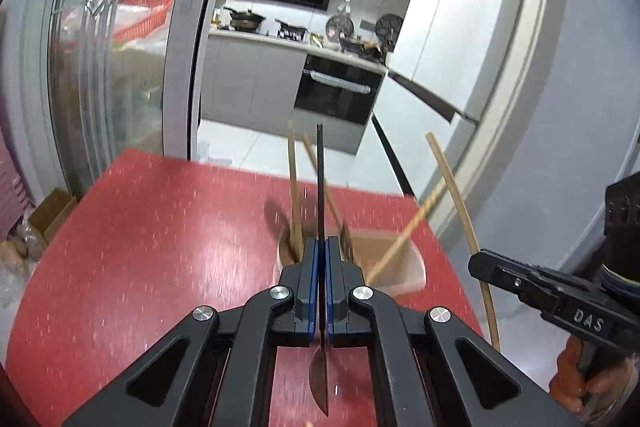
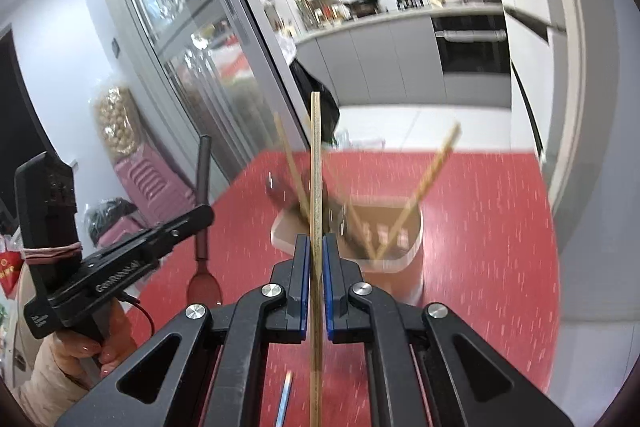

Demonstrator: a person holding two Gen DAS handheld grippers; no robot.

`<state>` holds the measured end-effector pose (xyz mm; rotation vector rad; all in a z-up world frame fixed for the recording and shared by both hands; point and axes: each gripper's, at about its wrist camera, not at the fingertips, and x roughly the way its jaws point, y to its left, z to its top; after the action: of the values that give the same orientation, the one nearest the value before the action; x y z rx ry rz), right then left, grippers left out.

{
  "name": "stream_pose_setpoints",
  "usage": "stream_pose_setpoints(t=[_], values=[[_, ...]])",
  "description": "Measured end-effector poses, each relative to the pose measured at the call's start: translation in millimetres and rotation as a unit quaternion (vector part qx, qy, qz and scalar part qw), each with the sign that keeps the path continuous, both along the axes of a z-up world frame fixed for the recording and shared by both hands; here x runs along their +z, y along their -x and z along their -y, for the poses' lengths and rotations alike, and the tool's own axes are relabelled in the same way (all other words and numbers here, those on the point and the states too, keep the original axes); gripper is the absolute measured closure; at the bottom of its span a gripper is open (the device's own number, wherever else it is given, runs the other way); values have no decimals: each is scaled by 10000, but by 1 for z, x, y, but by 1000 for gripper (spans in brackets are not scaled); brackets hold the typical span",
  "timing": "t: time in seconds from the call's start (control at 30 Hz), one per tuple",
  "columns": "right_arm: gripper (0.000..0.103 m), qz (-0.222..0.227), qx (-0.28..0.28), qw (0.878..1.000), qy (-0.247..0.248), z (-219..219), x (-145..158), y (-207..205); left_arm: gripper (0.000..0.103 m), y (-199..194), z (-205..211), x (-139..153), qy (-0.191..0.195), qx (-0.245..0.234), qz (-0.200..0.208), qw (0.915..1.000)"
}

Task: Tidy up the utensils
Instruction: 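Carry chopstick and spoon to the beige holder and open both tools inside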

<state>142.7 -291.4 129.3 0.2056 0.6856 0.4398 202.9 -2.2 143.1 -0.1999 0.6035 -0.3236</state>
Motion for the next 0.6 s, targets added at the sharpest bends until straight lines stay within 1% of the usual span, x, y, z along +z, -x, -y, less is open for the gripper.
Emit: stream_pose_setpoints(t=[0.07,0.17,0.33,0.47,0.6], values=[[96,168,-51,9998,-36,-1,8,-13,75,-13,2,7,45,87,136,9999],[96,338,-147,9992,-153,-1,13,-32,75,-36,9,13,-23,242,335,9991],[96,476,-323,9979,-282,-1,6,-69,75,-65,16,7,-31,370,397,9985],[96,662,-489,9965,-174,-3,-3,-92,75,-80,17,-2,35,471,425,9980],[96,853,-620,9944,25,-7,-13,-109,75,-85,17,-9,75,582,561,9967]])
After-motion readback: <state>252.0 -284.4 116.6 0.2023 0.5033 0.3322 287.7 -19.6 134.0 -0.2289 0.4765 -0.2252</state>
